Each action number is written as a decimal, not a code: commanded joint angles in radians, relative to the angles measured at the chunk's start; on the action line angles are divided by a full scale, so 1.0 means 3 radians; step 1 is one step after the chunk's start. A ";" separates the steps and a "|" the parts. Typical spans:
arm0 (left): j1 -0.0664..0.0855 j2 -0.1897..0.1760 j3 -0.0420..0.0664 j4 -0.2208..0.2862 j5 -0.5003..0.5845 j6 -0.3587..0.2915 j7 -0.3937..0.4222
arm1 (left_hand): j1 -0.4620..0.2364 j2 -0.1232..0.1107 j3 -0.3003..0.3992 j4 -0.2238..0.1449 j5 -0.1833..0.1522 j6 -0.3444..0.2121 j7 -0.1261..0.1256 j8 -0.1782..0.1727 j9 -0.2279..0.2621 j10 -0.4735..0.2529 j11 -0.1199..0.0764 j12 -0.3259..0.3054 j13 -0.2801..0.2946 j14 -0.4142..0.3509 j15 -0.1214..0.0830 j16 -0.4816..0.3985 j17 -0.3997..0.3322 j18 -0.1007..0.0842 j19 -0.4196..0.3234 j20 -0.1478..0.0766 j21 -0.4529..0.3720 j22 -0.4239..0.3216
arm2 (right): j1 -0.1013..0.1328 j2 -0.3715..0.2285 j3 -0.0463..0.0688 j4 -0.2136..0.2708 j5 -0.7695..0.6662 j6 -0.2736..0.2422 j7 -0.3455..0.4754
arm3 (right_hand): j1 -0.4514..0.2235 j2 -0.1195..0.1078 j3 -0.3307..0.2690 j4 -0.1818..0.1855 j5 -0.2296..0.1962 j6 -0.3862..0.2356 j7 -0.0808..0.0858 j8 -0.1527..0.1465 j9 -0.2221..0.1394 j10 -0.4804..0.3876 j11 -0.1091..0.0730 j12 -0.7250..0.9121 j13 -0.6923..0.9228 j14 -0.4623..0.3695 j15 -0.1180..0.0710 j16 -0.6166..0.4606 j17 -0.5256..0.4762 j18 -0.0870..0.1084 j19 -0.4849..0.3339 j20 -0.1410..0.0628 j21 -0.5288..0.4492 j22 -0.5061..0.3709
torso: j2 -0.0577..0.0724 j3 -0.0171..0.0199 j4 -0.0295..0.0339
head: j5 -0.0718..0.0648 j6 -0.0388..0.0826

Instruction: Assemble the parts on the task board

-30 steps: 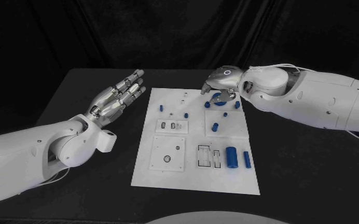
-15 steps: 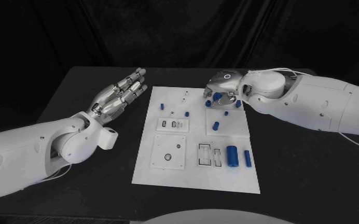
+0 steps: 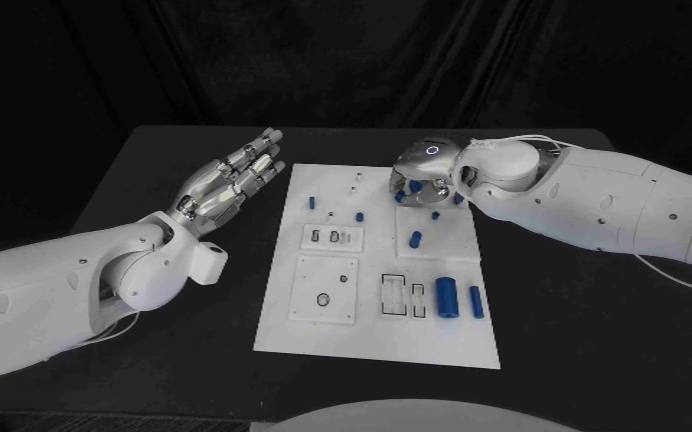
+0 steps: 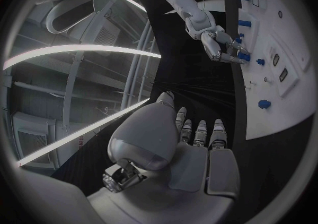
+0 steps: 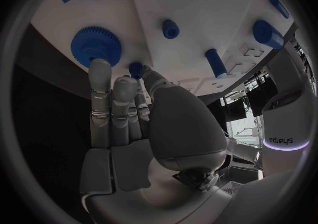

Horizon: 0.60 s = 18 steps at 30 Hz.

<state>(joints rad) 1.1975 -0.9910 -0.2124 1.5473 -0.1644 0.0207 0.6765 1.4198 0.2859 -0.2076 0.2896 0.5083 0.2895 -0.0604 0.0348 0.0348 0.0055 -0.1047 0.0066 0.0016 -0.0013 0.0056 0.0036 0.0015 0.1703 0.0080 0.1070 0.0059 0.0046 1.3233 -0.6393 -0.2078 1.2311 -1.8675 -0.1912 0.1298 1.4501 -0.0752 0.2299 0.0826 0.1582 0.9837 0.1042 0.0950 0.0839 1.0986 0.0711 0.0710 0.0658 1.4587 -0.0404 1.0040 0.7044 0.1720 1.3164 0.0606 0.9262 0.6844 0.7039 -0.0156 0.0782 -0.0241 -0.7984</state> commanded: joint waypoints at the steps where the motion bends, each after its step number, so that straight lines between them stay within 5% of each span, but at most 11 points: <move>1: 0.0010 0.0010 0.0003 -0.0008 -0.0012 0.0086 0.0438 | 0.0029 0.0001 0.0022 0.0003 0.0023 0.0003 0.0034 0.0023 0.0004 0.0003 0.0037 -0.0015 0.0002 0.0004 0.0034 -0.0012 -0.0005 0.0001 0.0008 0.0028 0.0011 0.0005 | -0.0032 0.0023 0.0002 -0.0048 -0.0028 -0.0184 0.0092 | 0.0038 0.0004 0.0070 0.0001 0.0016 0.0052 0.0009 0.0025 0.0008 0.0055 -0.0007 -0.0001 -0.0006 0.0037 -0.0019 0.0174 0.0247 -0.0083 0.0032 -0.0008 0.0184 0.0246 | -0.0004 -0.0005 -0.0007 | 0.0011 -0.0009; 3: 0.0009 0.0011 0.0003 -0.0013 -0.0012 0.0094 0.0432 | 0.0035 0.0001 0.0026 0.0003 0.0026 0.0015 0.0042 0.0025 0.0005 0.0007 0.0046 -0.0014 0.0003 0.0004 0.0041 -0.0012 -0.0005 0.0002 0.0012 0.0038 0.0014 0.0007 | -0.0045 0.0032 0.0002 -0.0067 -0.0028 -0.0243 0.0118 | 0.0082 0.0016 0.0182 0.0000 0.0034 0.0146 0.0008 0.0054 0.0028 0.0163 -0.0026 0.0008 -0.0005 0.0097 -0.0024 0.0441 0.0612 -0.0150 0.0127 -0.0012 0.0502 0.0665 | -0.0005 -0.0007 -0.0009 | 0.0020 -0.0013; 11: 0.0009 -0.0006 0.0003 -0.0025 -0.0012 0.0113 0.0399 | 0.0063 -0.0001 0.0047 -0.0004 0.0056 0.0090 0.0076 0.0043 0.0014 0.0026 0.0082 -0.0008 0.0009 0.0004 0.0060 -0.0012 -0.0005 0.0010 0.0019 0.0067 0.0020 0.0010 | -0.0047 0.0012 0.0002 -0.0070 -0.0007 -0.0529 0.0188 | 0.0179 0.0024 0.0388 -0.0055 0.0048 0.0374 0.0027 0.0133 0.0099 0.0430 -0.0063 0.0020 -0.0004 0.0062 0.0022 0.0518 0.0709 -0.0166 0.0069 0.0018 0.0640 0.0837 | -0.0006 -0.0011 -0.0002 | 0.0056 -0.0029; 18: 0.0009 -0.0005 0.0003 -0.0033 -0.0012 0.0120 0.0382 | 0.0096 -0.0006 0.0066 -0.0012 0.0096 0.0123 0.0095 0.0054 0.0017 0.0038 0.0102 -0.0005 0.0012 0.0004 0.0073 -0.0012 -0.0005 0.0015 0.0024 0.0086 0.0024 0.0012 | 0.0071 0.0031 0.0003 -0.0019 0.0118 -0.0624 0.0195 | 0.0172 -0.0004 0.0413 -0.0057 0.0046 0.0388 0.0050 0.0124 0.0109 0.0477 -0.0052 0.0002 -0.0007 0.0056 0.0039 0.0543 0.0745 -0.0168 0.0054 0.0036 0.0681 0.0891 | -0.0002 -0.0013 0.0002 | 0.0045 -0.0042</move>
<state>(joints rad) 1.1975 -0.9938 -0.2124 1.5370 -0.1648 0.0407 0.6768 1.4370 0.2847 -0.1937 0.2868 0.5346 0.3199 -0.0300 0.0465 0.0387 0.0153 -0.0806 0.0066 0.0042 -0.0014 0.0200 0.0037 0.0009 0.1703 0.0155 0.1287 0.0095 0.0070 1.3385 -0.6324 -0.2087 1.2207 -1.8556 -0.3220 0.1794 1.4949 -0.0762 0.3494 0.0650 0.1695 1.0952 0.1160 0.1315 0.1159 1.2087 0.0828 0.0738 0.0613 1.4650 -0.0372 1.1622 0.9268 0.1319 1.3367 0.0668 1.1259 0.9501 0.7023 -0.0190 0.0780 -0.0088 -0.8099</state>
